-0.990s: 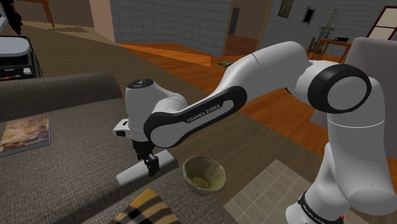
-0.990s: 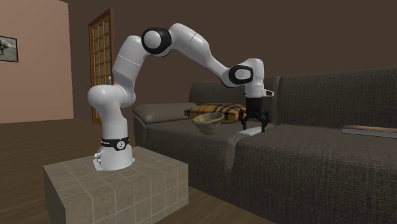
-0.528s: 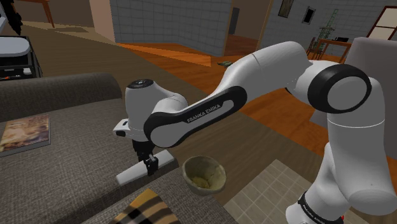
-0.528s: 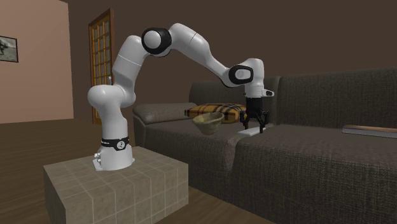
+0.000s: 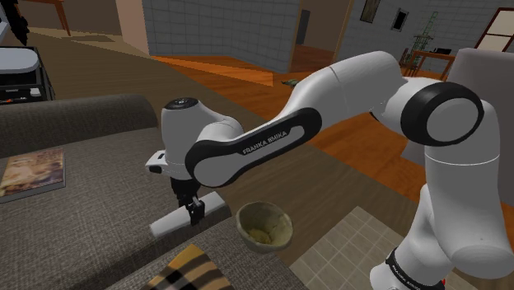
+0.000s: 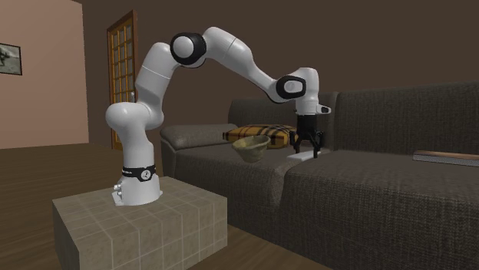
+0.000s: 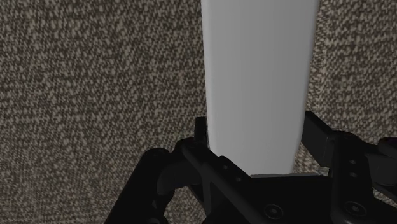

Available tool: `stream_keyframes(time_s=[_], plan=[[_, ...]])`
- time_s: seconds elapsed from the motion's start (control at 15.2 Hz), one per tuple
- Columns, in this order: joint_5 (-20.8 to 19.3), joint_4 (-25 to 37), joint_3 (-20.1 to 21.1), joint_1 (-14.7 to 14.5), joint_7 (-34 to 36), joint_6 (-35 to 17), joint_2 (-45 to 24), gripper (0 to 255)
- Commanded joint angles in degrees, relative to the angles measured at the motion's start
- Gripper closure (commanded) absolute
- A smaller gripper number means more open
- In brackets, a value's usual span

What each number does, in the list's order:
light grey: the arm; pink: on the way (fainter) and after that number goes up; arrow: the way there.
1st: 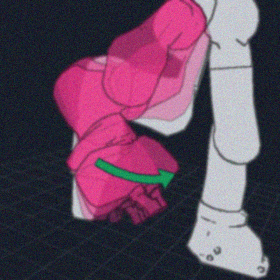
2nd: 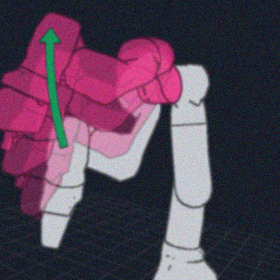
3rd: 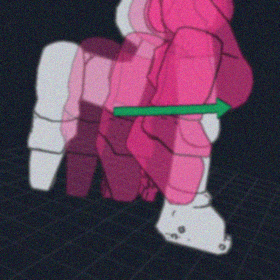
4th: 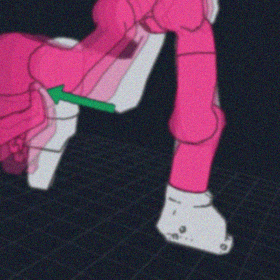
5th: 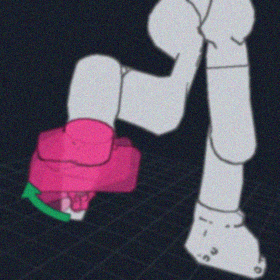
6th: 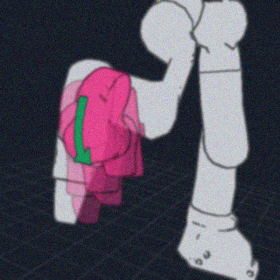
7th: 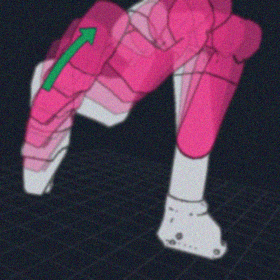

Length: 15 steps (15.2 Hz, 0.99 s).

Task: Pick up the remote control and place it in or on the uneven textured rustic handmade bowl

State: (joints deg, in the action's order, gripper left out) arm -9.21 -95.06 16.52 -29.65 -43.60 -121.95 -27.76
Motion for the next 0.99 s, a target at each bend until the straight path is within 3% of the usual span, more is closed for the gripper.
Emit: stream_keyframes(time_s=[0.0, 0.92], plan=[[0.3, 0.4, 0.1, 0.1, -0.2, 1.1, 0.8, 255], [1.7, 6.1, 0.8, 0.3, -1.1, 10.3, 4.3, 255]])
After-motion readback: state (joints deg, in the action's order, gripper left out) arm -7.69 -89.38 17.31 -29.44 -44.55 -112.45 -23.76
